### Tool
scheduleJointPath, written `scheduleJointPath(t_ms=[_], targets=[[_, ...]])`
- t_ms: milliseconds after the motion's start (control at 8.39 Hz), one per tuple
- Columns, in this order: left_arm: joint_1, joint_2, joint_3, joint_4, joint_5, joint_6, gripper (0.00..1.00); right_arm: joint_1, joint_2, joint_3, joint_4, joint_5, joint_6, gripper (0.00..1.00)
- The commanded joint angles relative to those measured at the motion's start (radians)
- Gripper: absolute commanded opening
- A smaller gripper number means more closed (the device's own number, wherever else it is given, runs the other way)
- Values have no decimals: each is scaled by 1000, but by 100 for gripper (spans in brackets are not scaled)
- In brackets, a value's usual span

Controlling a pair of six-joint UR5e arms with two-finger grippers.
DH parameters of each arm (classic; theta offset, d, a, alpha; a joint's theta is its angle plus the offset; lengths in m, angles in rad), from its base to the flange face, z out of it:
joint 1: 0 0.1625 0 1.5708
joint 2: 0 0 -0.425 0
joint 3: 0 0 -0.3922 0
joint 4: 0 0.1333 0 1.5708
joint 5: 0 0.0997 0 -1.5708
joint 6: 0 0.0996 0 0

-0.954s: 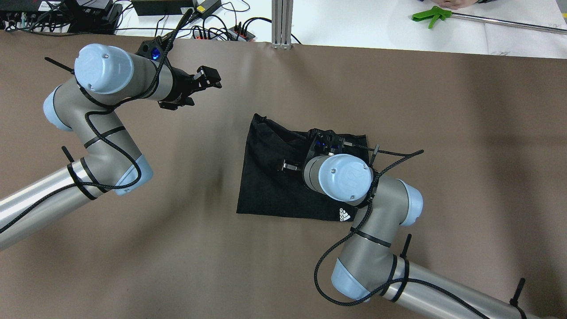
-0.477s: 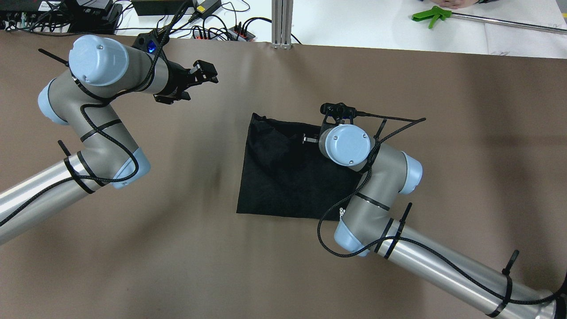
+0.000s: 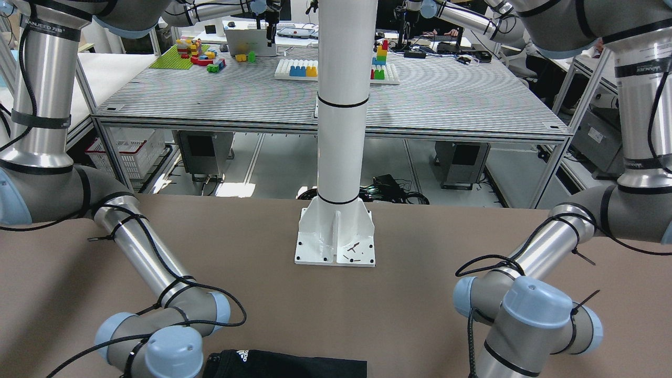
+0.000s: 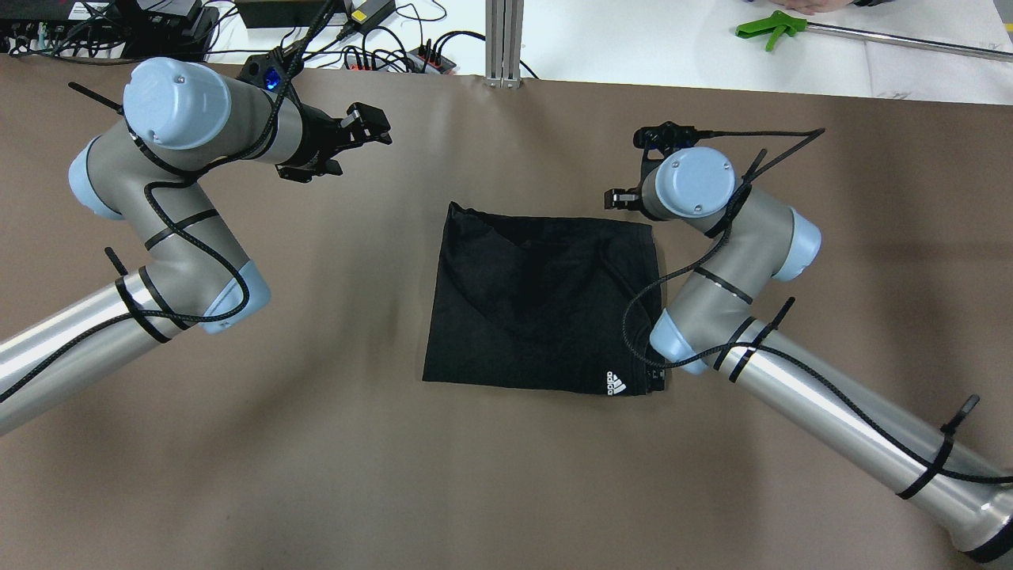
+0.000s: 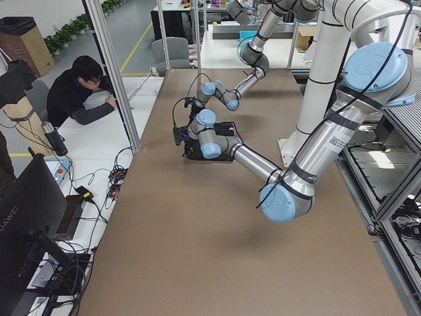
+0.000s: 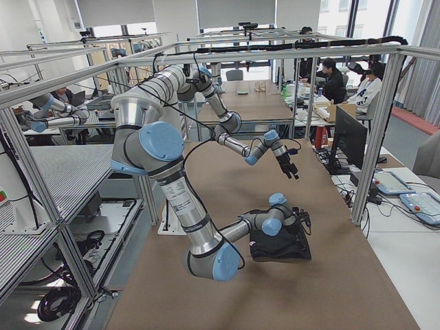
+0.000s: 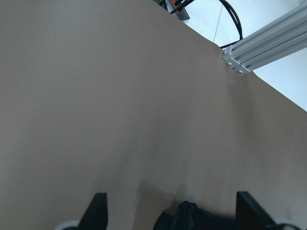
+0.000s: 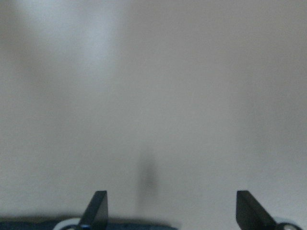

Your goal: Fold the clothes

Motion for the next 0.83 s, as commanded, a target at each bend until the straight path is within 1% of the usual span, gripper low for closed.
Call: scheduleJointPath(t_ms=[0, 119, 238, 358, 477, 596, 715], targets=[[-40, 10, 0, 1, -7, 21, 94, 99, -3, -7, -13, 102, -161, 94], [-113, 46, 0, 27, -65, 75, 94, 165, -29, 1, -45, 201, -257, 94], [-214, 113, -7, 53, -136, 250, 94, 237, -77, 20, -109, 289, -416, 94], [-314, 214, 0, 57, -161, 560, 94, 323, -153, 86, -240, 305, -677, 94], [-369, 285, 3, 58, -155, 797, 94, 400, -242, 149, -302, 297, -920, 94], [-432, 340, -6, 57, -158, 896, 94, 482, -346, 195, -298, 299, -1066, 94], [-478, 387, -7, 55, -149, 958, 94, 553, -426, 212, -293, 300, -1148, 94]])
